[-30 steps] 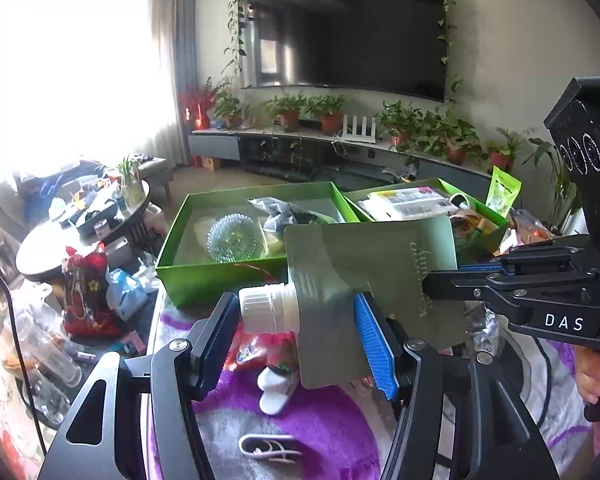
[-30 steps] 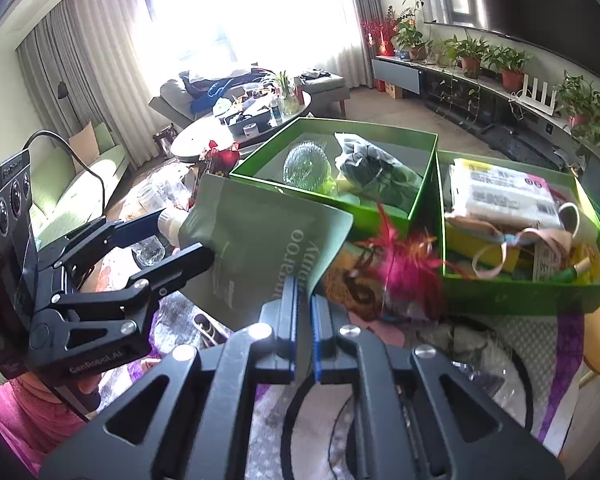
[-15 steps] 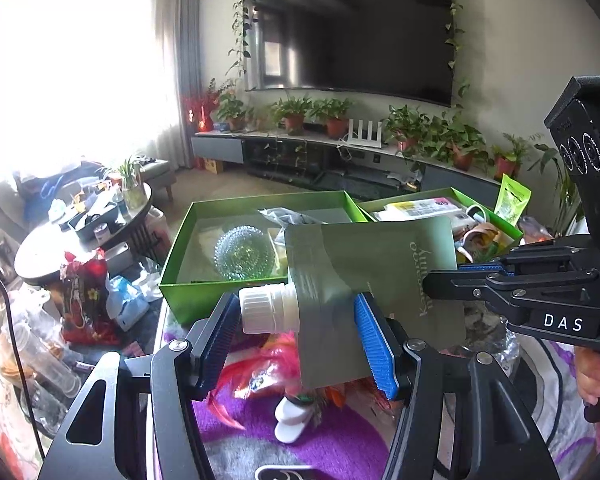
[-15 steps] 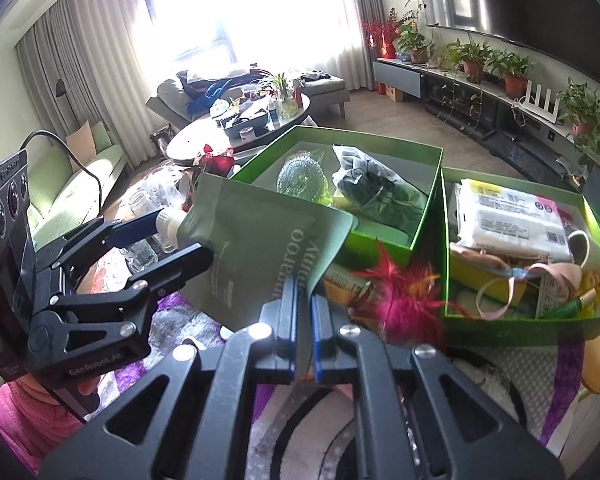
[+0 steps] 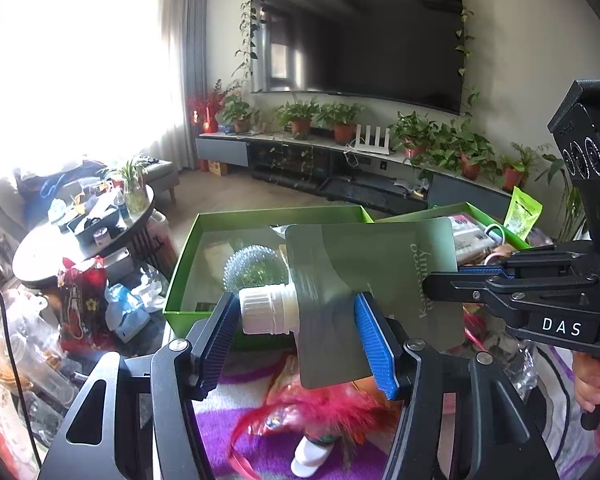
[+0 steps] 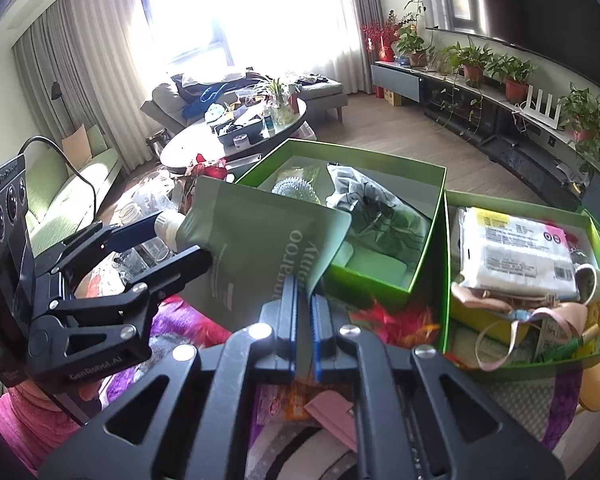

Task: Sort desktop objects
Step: 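Carry the green pouch with the right gripper over the green box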

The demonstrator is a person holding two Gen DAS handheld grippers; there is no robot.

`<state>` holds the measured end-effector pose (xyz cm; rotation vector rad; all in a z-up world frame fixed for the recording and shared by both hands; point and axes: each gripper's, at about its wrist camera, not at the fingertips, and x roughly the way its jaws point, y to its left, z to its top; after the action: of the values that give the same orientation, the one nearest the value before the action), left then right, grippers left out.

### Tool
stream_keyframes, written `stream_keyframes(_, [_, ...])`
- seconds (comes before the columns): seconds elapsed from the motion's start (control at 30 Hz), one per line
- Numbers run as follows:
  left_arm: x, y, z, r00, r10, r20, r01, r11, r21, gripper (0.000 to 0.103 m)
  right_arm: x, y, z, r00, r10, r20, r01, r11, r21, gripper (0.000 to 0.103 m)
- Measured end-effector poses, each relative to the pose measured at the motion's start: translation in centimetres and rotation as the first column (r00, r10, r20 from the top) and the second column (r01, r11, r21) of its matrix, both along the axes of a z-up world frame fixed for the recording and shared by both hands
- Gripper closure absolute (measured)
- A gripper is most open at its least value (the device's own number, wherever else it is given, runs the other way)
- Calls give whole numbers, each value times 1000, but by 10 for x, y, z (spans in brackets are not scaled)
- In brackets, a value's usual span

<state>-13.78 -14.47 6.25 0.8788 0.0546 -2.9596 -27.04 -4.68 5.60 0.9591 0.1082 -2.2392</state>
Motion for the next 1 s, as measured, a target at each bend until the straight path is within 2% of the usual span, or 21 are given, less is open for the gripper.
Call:
stream_keyframes(0.7, [-48,-24,9,999,9,-34,-10,1000,-15,43,-46,-25,15,998,-20,-61,23,999,45,95])
stream_keyframes(1.0, [-70,-27,0,1000,10,-5,-10,1000,24,43,-63,-29,8,998,-29,-60,34,996,85,95])
